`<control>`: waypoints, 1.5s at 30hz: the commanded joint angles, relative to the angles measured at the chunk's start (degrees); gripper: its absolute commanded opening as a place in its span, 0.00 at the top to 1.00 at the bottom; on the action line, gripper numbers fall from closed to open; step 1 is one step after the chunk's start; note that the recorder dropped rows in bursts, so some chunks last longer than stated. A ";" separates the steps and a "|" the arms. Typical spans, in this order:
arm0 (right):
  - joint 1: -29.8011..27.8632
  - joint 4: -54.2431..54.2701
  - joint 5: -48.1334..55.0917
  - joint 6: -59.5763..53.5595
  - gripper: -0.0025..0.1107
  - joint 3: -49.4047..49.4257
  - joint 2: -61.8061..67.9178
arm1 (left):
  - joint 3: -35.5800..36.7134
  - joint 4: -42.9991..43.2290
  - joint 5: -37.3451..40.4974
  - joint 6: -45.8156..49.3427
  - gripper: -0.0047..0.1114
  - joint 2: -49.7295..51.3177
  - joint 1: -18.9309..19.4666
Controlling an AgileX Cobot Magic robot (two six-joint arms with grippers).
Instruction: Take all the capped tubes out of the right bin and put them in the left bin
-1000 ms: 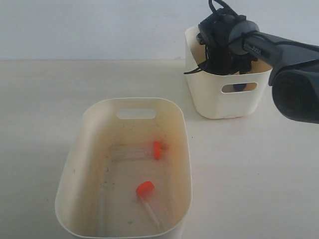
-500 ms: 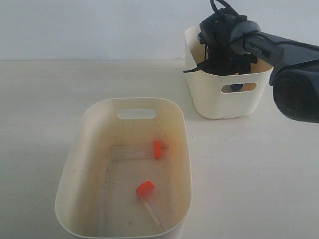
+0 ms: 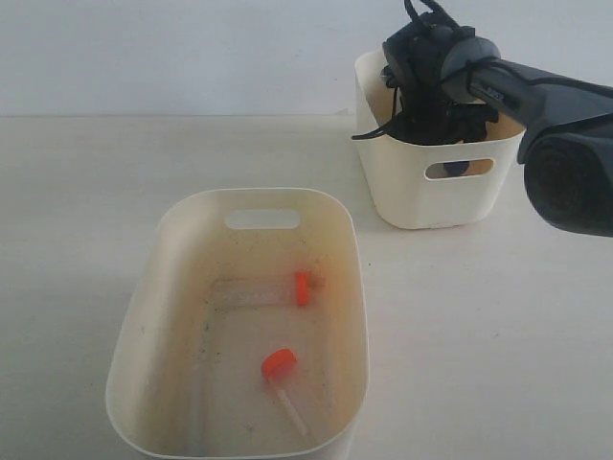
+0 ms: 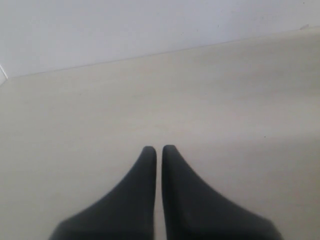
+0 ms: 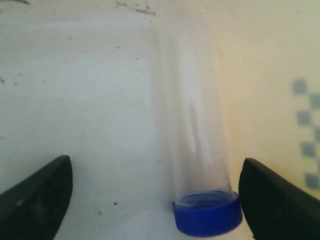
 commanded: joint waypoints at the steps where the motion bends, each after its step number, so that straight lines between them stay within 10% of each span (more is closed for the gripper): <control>1: -0.10 0.78 4.14 -1.35 0.31 1.14 1.72 | -0.21 0.09 -0.23 -0.54 0.92 0.03 -0.08; 13: -0.10 1.02 4.14 -1.35 0.98 1.14 1.72 | -0.21 0.09 -0.23 -0.54 0.92 0.03 -0.08; 38: 0.00 3.56 4.14 -6.69 0.98 1.14 -20.69 | -0.21 0.09 -0.23 -0.54 0.92 0.03 -0.08; 45: 2.71 34.06 4.14 -16.22 0.98 1.14 -31.86 | -0.21 0.09 -0.23 -0.54 0.92 0.03 -0.08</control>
